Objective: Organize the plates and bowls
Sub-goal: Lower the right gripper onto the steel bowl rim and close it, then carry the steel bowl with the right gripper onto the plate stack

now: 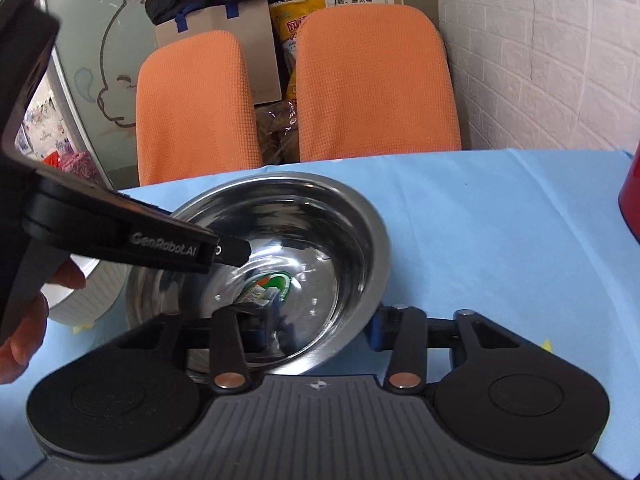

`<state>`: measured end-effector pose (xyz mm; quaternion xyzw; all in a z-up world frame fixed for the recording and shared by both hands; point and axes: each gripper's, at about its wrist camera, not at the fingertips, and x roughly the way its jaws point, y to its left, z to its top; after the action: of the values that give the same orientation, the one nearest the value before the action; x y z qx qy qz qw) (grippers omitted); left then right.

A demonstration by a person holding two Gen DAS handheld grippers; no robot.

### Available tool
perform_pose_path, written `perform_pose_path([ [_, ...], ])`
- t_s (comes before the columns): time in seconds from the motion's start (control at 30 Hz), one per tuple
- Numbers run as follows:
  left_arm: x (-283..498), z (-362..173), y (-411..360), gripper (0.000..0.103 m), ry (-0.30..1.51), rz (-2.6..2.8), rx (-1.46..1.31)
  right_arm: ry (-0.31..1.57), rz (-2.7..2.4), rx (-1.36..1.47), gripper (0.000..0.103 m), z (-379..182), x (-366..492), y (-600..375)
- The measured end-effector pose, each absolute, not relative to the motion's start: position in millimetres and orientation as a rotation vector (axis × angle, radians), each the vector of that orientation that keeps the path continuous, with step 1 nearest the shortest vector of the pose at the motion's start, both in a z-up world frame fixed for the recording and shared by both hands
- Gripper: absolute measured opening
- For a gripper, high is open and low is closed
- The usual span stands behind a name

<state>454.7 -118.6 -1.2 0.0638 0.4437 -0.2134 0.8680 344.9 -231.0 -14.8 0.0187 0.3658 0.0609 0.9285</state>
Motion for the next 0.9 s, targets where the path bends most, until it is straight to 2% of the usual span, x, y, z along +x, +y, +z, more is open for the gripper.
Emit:
perform_pose_path([
  [0.23, 421.2, 26.9, -121.7, 0.019, 0.891, -0.475, 0.13, 0.707, 0.104, 0.03, 0.073, 3.3, 322.9, -233.0],
  [0.47, 350.4, 51.1, -117.6, 0.019, 0.864, -0.492, 0.16, 0.664, 0.11, 0.02, 0.076, 28.9, 264.5, -228.2],
  [0.57, 312.6, 50.2, -110.4, 0.019, 0.873, -0.492, 0.177, 0.653, 0.117, 0.006, 0.08, 35.3, 231.4, -219.4],
  [0.9, 210.6, 20.4, -66.8, 0.019, 0.945, -0.474, 0.131, 0.693, 0.161, 0.008, 0.082, 19.5, 139.0, -183.1],
])
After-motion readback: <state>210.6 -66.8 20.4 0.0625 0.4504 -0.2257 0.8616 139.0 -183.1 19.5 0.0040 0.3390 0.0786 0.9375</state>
